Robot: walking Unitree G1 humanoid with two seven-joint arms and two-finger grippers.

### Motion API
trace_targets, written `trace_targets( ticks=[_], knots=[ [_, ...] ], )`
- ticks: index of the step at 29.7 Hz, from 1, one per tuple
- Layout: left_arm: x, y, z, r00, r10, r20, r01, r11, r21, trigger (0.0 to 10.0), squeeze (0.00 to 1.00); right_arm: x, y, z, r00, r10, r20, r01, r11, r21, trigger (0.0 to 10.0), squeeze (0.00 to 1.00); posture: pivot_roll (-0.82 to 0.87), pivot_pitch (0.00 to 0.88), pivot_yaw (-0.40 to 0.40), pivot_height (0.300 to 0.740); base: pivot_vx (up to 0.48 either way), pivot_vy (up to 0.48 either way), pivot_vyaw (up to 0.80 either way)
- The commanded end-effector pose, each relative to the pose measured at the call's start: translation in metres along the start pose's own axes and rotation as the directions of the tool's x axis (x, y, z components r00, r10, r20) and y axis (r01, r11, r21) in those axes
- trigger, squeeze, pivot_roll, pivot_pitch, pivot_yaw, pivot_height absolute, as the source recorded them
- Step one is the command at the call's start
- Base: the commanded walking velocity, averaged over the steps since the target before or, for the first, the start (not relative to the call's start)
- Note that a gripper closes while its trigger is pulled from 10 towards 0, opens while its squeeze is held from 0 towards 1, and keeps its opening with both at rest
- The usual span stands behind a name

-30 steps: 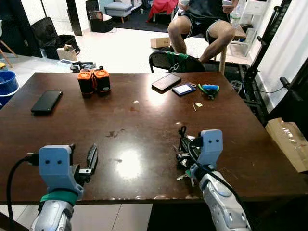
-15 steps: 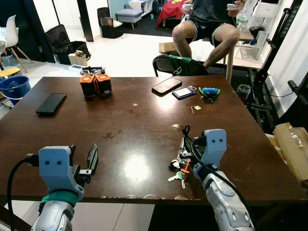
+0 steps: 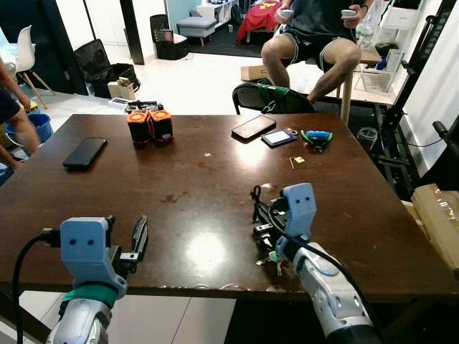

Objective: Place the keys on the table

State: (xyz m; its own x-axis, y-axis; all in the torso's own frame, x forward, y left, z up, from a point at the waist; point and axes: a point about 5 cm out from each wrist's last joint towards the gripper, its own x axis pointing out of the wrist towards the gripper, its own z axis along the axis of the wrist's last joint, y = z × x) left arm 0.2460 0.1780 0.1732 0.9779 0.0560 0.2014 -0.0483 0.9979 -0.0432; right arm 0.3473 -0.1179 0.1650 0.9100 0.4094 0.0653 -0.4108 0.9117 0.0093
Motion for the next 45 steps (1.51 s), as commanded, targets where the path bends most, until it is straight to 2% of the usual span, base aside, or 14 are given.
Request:
trace_targets(
  ticks=[1, 4, 13, 27, 29, 31, 33, 36, 38, 39, 42, 44, 45],
  knots=[
    [-0.003, 0.002, -0.003, 1.0, -0.001, -0.021, 0.001, 1.0, 0.024, 10.0, 0.0, 0.002, 0.005, -0.002, 1.0, 0.015, -0.011, -0.015, 1.0, 0.004, 10.0, 0.0, -0.13, 0.097, 0.116, 0.74, 0.0, -0.48, 0.0],
    [-0.003, 0.001, -0.003, 1.0, -0.003, -0.023, 0.004, 1.0, 0.029, 10.0, 0.0, 0.001, 0.006, -0.003, 1.0, 0.015, -0.01, -0.015, 1.0, 0.006, 10.0, 0.0, -0.13, 0.097, 0.116, 0.74, 0.0, -0.48, 0.0],
    [-0.003, 0.002, -0.004, 1.0, 0.008, -0.026, -0.008, 1.0, 0.002, 10.0, 0.0, 0.0, 0.003, -0.005, 1.0, 0.008, -0.015, -0.008, 1.0, 0.008, 10.0, 0.0, -0.13, 0.102, 0.119, 0.74, 0.0, 0.0, 0.0],
    [-0.004, 0.002, -0.003, 1.0, 0.011, -0.023, -0.011, 1.0, 0.006, 10.0, 0.0, 0.0, 0.001, -0.005, 1.0, 0.0, -0.014, 0.0, 1.0, 0.008, 10.0, 0.0, -0.13, 0.102, 0.119, 0.74, 0.0, 0.0, 0.0],
    [-0.004, 0.002, -0.003, 1.0, 0.009, -0.024, -0.009, 1.0, 0.007, 10.0, 0.0, 0.001, -0.002, -0.005, 1.0, -0.014, -0.019, 0.014, 1.0, -0.001, 10.0, 0.0, -0.13, 0.102, 0.119, 0.74, 0.0, 0.0, 0.0],
    [-0.003, 0.002, -0.003, 1.0, 0.006, -0.027, -0.006, 1.0, 0.01, 10.0, 0.0, 0.003, -0.013, -0.006, 0.997, -0.071, -0.042, 0.07, 0.997, -0.026, 10.0, 0.0, -0.13, 0.102, 0.119, 0.74, 0.0, 0.0, 0.0],
    [-0.004, 0.002, -0.003, 1.0, 0.005, -0.028, -0.004, 1.0, 0.012, 10.0, 0.0, 0.005, -0.018, -0.005, 0.996, -0.08, -0.05, 0.078, 0.996, -0.035, 10.0, 0.0, -0.13, 0.093, 0.123, 0.74, 0.0, 0.0, 0.0],
    [-0.004, 0.003, -0.003, 1.0, 0.004, -0.031, -0.004, 1.0, 0.016, 10.0, 0.0, 0.01, -0.019, -0.002, 0.997, -0.033, -0.067, 0.03, 0.999, -0.045, 10.0, 0.0, -0.13, 0.093, 0.123, 0.74, 0.0, 0.0, 0.0],
    [-0.004, 0.003, -0.003, 0.999, 0.005, -0.032, -0.005, 1.0, 0.019, 10.0, 0.0, 0.013, -0.013, 0.0, 0.996, 0.035, -0.077, -0.038, 0.998, -0.047, 10.0, 0.0, -0.12, 0.09, 0.124, 0.74, 0.0, 0.0, 0.0],
    [-0.005, 0.004, -0.004, 0.999, 0.007, -0.036, -0.006, 1.0, 0.022, 10.0, 0.0, 0.015, -0.006, -0.001, 0.99, 0.101, -0.097, -0.107, 0.993, -0.057, 10.0, 0.0, -0.12, 0.087, 0.126, 0.74, 0.0, 0.0, 0.0],
    [-0.005, 0.004, -0.004, 0.999, 0.008, -0.038, -0.007, 1.0, 0.025, 10.0, 0.0, 0.016, 0.001, -0.003, 0.98, 0.159, -0.119, -0.168, 0.984, -0.064, 10.0, 0.0, -0.12, 0.087, 0.126, 0.74, 0.0, 0.0, 0.0],
    [-0.005, 0.005, -0.005, 0.999, 0.008, -0.042, -0.007, 1.0, 0.029, 10.0, 0.0, 0.018, 0.017, -0.007, 0.952, 0.263, -0.156, -0.281, 0.954, -0.104, 10.0, 0.0, -0.12, 0.087, 0.129, 0.74, 0.0, 0.0, 0.0],
    [-0.005, 0.005, -0.005, 0.999, 0.008, -0.042, -0.007, 1.0, 0.029, 10.0, 0.0, 0.018, 0.017, -0.007, 0.952, 0.263, -0.156, -0.281, 0.954, -0.104, 10.0, 0.0, -0.12, 0.087, 0.129, 0.74, 0.0, 0.0, 0.0]
  ],
)
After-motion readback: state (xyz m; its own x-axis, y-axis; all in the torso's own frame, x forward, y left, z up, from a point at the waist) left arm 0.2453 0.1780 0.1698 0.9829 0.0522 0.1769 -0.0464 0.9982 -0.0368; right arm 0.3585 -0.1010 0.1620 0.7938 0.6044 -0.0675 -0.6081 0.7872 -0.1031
